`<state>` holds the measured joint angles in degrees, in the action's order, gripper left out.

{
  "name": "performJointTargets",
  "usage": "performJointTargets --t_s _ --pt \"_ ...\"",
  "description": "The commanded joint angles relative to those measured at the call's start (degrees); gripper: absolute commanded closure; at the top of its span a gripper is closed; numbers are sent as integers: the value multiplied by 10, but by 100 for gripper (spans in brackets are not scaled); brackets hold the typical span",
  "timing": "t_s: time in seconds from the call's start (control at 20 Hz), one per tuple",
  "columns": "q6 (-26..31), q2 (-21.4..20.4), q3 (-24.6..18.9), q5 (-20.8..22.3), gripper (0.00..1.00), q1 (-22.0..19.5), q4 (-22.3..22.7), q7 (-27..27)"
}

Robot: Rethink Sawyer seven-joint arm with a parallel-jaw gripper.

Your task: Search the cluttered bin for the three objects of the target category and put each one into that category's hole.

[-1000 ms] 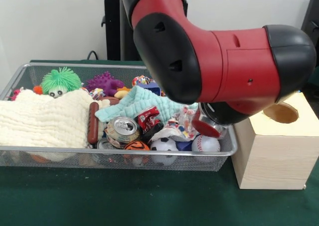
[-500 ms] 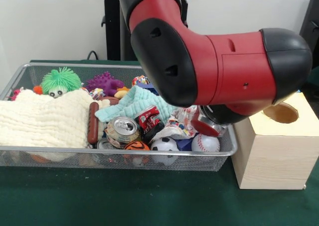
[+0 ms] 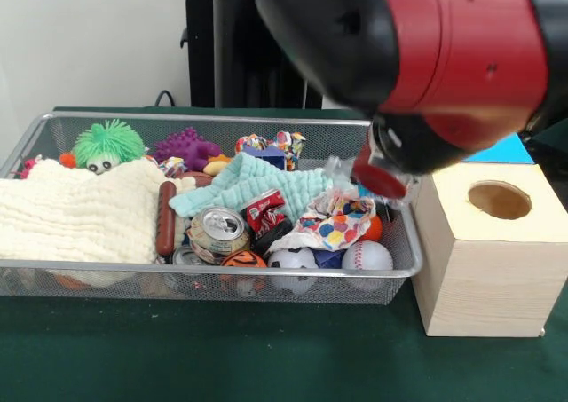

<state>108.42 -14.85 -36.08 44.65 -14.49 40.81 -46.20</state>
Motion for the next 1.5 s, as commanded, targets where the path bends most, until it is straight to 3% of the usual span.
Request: performJointTargets --t_s 0.05,0.25,0.45,0.8,0.95,1.15,1.4,1.5 --pt "78 -81 4 25 100 -13 29 207" --pt "65 -102 -3 15 100 -28 43 211" --pt "27 -93 -10 -5 100 -37 49 183" --pt "-49 -85 -36 -113 100 -53 80 63" --pt "-84 -93 -37 -170 100 -59 118 22" --pt "-91 -107 -50 -255 100 -74 160 5" --pt "-159 -109 -60 -322 100 -99 217 5" --pt "-161 -106 -59 -338 100 -106 232 9"
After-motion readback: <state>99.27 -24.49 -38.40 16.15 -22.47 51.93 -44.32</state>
